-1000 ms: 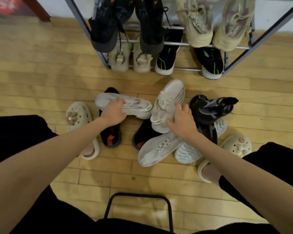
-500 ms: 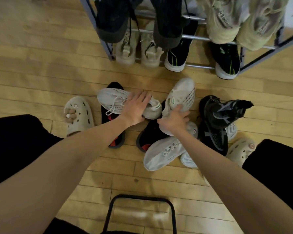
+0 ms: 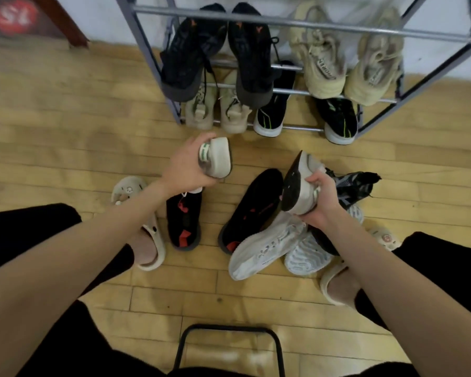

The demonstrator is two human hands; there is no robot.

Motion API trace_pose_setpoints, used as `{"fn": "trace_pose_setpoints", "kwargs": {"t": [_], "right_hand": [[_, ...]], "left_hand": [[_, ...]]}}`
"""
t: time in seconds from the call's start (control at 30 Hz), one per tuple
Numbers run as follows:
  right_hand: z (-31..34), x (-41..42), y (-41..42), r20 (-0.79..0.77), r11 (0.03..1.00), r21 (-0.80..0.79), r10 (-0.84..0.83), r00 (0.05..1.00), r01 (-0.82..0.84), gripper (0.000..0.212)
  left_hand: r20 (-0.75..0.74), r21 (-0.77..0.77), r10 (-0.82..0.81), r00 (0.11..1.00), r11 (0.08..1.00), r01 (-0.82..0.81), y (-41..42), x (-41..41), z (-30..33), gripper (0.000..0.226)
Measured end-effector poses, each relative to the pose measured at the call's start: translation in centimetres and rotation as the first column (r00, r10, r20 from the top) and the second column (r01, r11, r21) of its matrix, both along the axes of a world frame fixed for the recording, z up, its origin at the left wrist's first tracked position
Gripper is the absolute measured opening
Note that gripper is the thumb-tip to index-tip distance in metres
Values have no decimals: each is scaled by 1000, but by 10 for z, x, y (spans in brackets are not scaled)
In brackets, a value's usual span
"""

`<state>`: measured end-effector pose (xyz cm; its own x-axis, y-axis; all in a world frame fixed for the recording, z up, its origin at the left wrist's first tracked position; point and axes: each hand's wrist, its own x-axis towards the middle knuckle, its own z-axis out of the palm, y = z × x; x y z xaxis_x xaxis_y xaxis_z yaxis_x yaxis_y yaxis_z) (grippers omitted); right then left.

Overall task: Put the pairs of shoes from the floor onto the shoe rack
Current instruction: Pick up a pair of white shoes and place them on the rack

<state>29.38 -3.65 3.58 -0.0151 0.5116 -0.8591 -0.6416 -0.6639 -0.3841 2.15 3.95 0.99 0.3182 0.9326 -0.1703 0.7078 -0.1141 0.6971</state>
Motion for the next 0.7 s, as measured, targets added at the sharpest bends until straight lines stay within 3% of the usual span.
{"fn": "trace_pose_setpoints", "kwargs": {"t": [0.2,0.3,0.4,0.53,0.7], "right_hand": [[41,14,-16,-45,965,255,70,997,-56,44],[65,19,-22,-63,932,342,150,987,-120,48],[84,23,-30,-28,907,382,200,979,-175,55],[98,29,-41,-123,889,436,210,970,-137,66],[104,25,-51,-208,929,363,161,965,-77,67]], "left_hand": [[294,-232,-10,956,969,81,-5,-11,76,97],[325,-195,-87,942,968,157,-14,-11,103,97],[137,34,-275,952,961,273,-25,-1,124,90],[-202,317,-477,855,795,518,-49,22,146,80],[-395,390,-601,695,576,719,-77,41,170,81]]}}
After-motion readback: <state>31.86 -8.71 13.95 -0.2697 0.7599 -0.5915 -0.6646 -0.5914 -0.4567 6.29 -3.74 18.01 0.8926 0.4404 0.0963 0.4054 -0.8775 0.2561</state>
